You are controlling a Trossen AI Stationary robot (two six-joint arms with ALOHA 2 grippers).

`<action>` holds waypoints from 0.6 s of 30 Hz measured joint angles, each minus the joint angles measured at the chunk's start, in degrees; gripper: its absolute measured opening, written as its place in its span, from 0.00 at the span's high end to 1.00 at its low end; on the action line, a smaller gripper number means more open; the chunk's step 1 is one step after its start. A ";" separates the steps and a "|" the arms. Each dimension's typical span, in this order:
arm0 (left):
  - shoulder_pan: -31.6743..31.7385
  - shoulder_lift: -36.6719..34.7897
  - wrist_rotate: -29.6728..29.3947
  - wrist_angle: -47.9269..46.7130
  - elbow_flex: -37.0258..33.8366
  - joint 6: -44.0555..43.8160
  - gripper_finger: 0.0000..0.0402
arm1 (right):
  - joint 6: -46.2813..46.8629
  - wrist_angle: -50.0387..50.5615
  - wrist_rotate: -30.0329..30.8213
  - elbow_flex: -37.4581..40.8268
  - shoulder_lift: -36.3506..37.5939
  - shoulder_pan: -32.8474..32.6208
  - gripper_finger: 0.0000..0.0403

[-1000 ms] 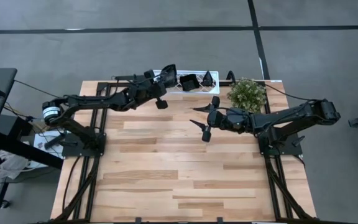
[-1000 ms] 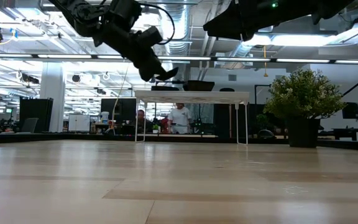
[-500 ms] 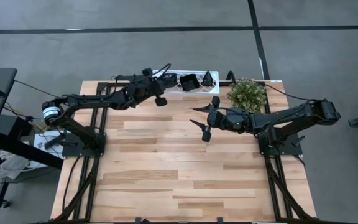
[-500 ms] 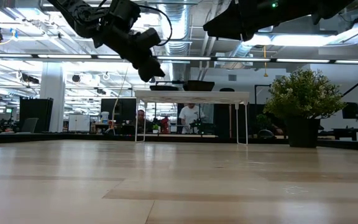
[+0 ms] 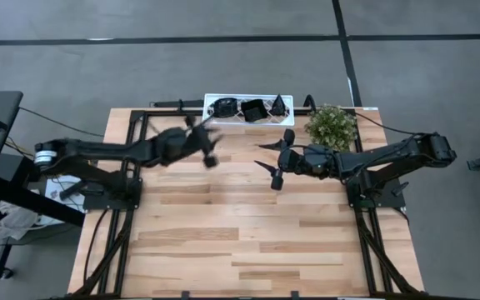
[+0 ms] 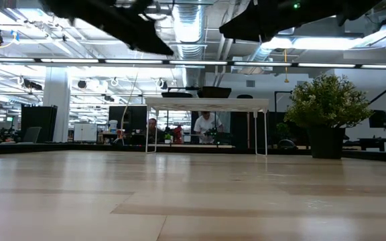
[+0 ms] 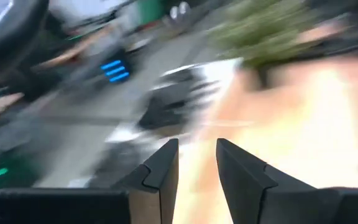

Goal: Pick & Place Mini shaped plates
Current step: Return to Home Position

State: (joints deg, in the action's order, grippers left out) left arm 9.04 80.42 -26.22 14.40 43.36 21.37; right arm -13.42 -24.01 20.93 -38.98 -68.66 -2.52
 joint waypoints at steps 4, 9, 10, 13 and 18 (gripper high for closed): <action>-5.01 -8.41 16.49 0.26 -7.82 -5.45 0.72 | -3.30 0.20 -0.02 0.00 0.00 -0.98 0.43; -8.03 -19.75 25.01 5.75 -19.12 -12.86 0.72 | -10.37 0.45 1.52 0.00 0.00 -1.10 0.43; -8.06 -22.21 25.22 7.59 -21.55 -13.86 0.72 | -10.26 0.60 1.67 -0.02 0.00 -1.05 0.43; -7.61 -30.08 25.16 11.12 -28.10 -17.17 0.72 | -7.74 3.06 1.88 -0.04 0.00 -0.63 0.43; -7.32 -41.64 24.98 11.70 -35.34 -21.12 0.72 | 4.09 4.86 -0.25 -0.08 2.15 3.22 0.43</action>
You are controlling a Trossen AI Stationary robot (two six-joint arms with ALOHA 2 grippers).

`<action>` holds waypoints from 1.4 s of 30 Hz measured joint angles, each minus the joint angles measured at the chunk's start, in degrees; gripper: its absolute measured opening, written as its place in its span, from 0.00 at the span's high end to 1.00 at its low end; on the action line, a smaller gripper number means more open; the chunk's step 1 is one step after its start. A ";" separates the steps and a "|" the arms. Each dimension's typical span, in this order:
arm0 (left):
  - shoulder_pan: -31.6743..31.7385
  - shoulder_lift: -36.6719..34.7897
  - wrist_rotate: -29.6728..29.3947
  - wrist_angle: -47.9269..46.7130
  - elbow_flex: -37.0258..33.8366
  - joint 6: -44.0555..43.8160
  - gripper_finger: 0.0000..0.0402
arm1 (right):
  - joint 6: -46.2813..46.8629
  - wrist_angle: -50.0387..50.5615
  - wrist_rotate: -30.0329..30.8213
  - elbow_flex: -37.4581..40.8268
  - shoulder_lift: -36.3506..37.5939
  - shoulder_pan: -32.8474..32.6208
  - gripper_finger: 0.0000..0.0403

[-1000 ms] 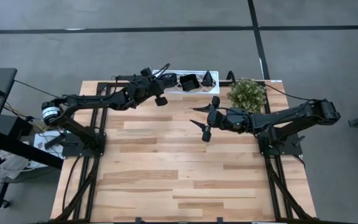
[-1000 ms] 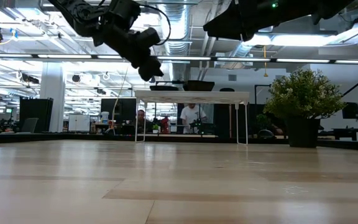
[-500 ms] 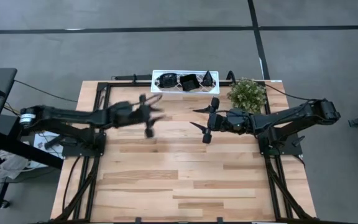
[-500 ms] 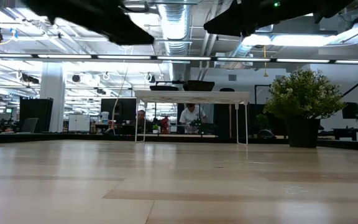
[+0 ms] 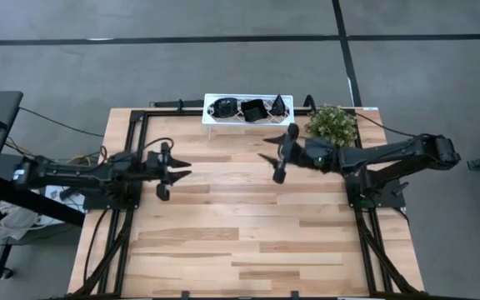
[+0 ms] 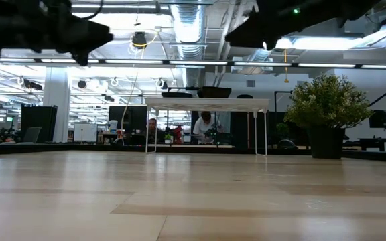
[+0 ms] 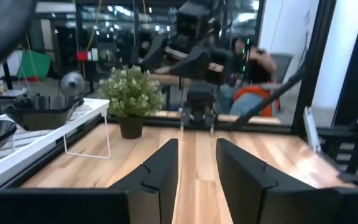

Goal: Pick & Place Mini shaped plates
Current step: Return to Home Position

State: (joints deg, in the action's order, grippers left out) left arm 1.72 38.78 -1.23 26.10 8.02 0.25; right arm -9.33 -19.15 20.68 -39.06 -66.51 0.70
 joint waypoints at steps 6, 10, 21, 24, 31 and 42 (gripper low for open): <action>0.00 -10.20 0.00 0.90 -6.57 -3.39 0.72 | 7.76 11.31 -19.53 0.05 5.50 6.05 0.43; -0.02 -14.24 -0.02 -0.43 -7.71 -4.26 0.72 | 7.95 10.66 -29.33 2.03 8.11 7.76 0.43; -0.02 -14.44 -0.02 -0.43 -7.71 -6.93 0.72 | 10.08 -2.98 -34.42 22.41 24.84 9.01 0.43; -0.10 -14.42 -0.02 1.03 -7.71 -8.19 0.72 | 12.18 -4.77 -34.35 27.23 31.18 10.64 0.43; -0.33 -14.41 -3.84 2.28 -7.71 -8.00 0.72 | 15.65 -4.45 -35.90 36.10 45.00 11.10 0.43; -0.31 -16.63 -9.87 2.44 -7.68 -7.61 0.72 | 18.89 8.19 -42.07 38.62 65.95 12.43 0.43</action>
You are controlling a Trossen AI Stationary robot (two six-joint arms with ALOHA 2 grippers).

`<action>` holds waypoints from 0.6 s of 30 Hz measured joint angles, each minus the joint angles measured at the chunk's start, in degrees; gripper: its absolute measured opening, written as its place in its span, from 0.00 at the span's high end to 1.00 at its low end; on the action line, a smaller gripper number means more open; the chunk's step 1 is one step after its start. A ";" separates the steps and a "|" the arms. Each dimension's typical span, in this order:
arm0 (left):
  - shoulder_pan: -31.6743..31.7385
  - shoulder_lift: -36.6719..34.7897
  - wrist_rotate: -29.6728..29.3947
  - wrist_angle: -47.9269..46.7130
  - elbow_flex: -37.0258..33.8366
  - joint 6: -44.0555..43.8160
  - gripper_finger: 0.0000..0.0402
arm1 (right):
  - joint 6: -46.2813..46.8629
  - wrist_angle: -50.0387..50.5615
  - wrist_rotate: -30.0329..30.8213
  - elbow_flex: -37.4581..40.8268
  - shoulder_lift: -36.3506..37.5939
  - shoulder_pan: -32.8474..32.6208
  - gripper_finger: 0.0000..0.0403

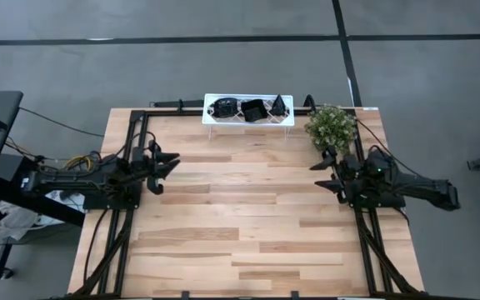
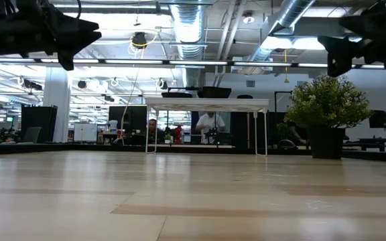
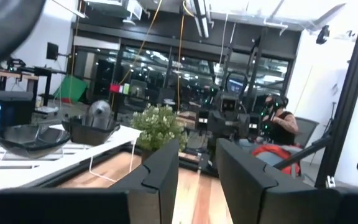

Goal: Pick & Place Mini shaped plates
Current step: Return to Home Position

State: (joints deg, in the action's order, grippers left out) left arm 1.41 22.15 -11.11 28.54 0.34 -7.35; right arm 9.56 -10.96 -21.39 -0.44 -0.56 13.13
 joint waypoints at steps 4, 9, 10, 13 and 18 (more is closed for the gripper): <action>0.00 -1.92 0.02 -0.17 0.00 0.00 0.72 | 0.20 2.49 -0.01 0.02 0.28 0.10 0.43; 0.00 -2.25 0.01 -0.63 0.00 0.31 0.72 | -0.43 5.39 0.29 0.02 -0.06 0.11 0.43; 0.02 -2.25 0.02 -0.64 0.00 0.77 0.72 | -0.62 5.94 0.34 0.02 -0.09 0.13 0.43; 0.00 -2.27 0.04 -0.62 0.00 0.79 0.72 | -0.90 7.34 0.45 0.02 -0.27 0.17 0.43; 0.00 -2.51 3.78 -0.61 0.00 -2.43 0.72 | -0.89 7.37 0.46 0.02 -0.67 -0.28 0.43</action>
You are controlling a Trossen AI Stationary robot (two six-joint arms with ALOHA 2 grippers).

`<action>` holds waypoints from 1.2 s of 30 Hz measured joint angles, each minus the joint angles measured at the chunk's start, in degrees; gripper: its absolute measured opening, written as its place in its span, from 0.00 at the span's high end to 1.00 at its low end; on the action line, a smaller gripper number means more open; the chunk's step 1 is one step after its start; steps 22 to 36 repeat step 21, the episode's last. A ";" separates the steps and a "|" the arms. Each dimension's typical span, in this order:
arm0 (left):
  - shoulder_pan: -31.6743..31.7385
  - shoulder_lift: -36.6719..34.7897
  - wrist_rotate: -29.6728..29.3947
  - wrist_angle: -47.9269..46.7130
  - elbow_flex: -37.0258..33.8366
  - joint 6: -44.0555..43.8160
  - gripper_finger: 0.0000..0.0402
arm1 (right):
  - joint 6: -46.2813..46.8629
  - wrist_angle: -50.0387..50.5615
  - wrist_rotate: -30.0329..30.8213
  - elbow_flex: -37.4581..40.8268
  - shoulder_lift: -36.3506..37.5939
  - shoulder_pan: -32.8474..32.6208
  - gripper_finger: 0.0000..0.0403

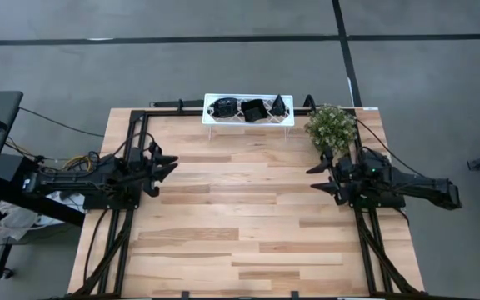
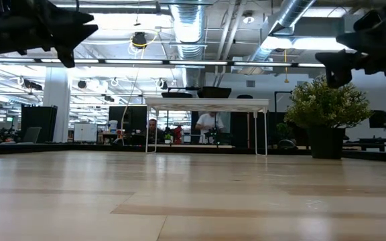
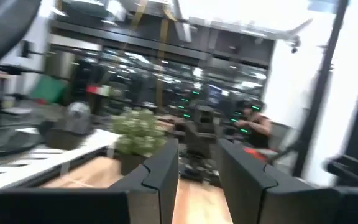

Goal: Pick & Place Mini shaped plates
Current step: Return to Home Position

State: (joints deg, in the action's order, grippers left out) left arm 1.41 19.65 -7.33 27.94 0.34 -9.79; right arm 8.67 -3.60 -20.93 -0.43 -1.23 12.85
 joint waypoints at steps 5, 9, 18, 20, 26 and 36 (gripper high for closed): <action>0.00 -0.03 4.55 -1.88 0.02 0.06 0.72 | 2.16 0.01 0.00 0.02 0.02 -1.28 0.43; 0.00 0.24 4.32 -5.30 0.02 1.94 0.72 | 6.05 0.02 -0.02 0.02 0.02 -2.06 0.43; 0.02 0.23 4.17 -4.99 0.02 2.02 0.72 | 6.86 0.06 -0.02 0.02 0.02 -2.72 0.43; 0.02 0.23 4.17 -4.83 0.02 2.02 0.72 | 6.86 0.07 -0.02 0.02 0.02 -2.72 0.43; 0.02 0.23 4.17 -4.78 0.02 2.02 0.72 | 6.86 0.07 -0.02 0.02 0.02 -2.72 0.43; 0.02 0.23 4.17 -4.78 0.02 2.02 0.72 | 6.86 0.07 -0.02 0.02 0.02 -2.72 0.43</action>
